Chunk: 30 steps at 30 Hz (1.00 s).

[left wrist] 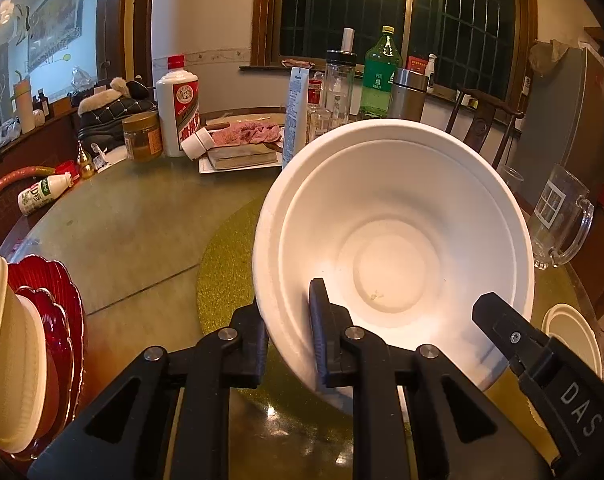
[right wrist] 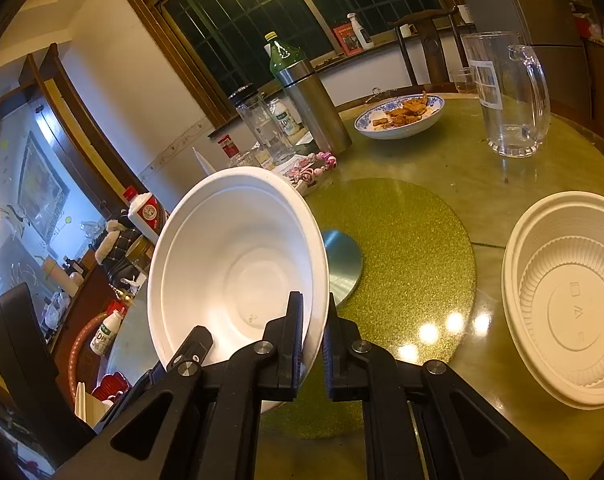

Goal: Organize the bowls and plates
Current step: 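Carry the white foam bowl over the red plate stack with both tools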

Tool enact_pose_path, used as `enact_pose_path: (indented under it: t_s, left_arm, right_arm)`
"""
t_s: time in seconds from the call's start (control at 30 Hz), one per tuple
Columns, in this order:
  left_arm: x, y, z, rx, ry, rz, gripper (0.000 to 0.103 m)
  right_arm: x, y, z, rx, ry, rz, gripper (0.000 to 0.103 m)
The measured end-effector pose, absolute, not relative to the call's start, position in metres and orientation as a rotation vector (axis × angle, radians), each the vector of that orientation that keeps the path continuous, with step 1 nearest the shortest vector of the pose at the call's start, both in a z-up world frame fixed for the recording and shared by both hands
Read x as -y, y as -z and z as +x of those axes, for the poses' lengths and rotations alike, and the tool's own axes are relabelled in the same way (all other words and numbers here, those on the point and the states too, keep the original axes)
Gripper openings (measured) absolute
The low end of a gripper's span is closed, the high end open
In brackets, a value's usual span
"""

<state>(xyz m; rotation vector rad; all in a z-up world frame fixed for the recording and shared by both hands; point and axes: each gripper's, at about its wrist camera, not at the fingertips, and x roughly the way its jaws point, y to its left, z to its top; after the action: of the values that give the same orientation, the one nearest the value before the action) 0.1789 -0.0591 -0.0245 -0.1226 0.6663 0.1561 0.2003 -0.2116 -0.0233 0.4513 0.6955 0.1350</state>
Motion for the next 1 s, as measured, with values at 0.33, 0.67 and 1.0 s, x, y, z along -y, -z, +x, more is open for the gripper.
enact_pose_path:
  t_s: [0.33, 0.67, 1.0]
  left_arm:
    - [0.036, 0.011, 0.154, -0.668, -0.224, -0.127, 0.017]
    - [0.000, -0.014, 0.106, -0.629, -0.245, -0.160, 0.016]
    - [-0.037, -0.031, 0.068, -0.592, -0.251, -0.231, 0.016]
  right_arm:
    - [0.195, 0.015, 0.194, -0.704, -0.214, 0.454, 0.008]
    - [0.158, -0.012, 0.151, -0.677, -0.290, 0.394, 0.009]
    - [0.122, -0.039, 0.115, -0.640, -0.343, 0.330, 0.009]
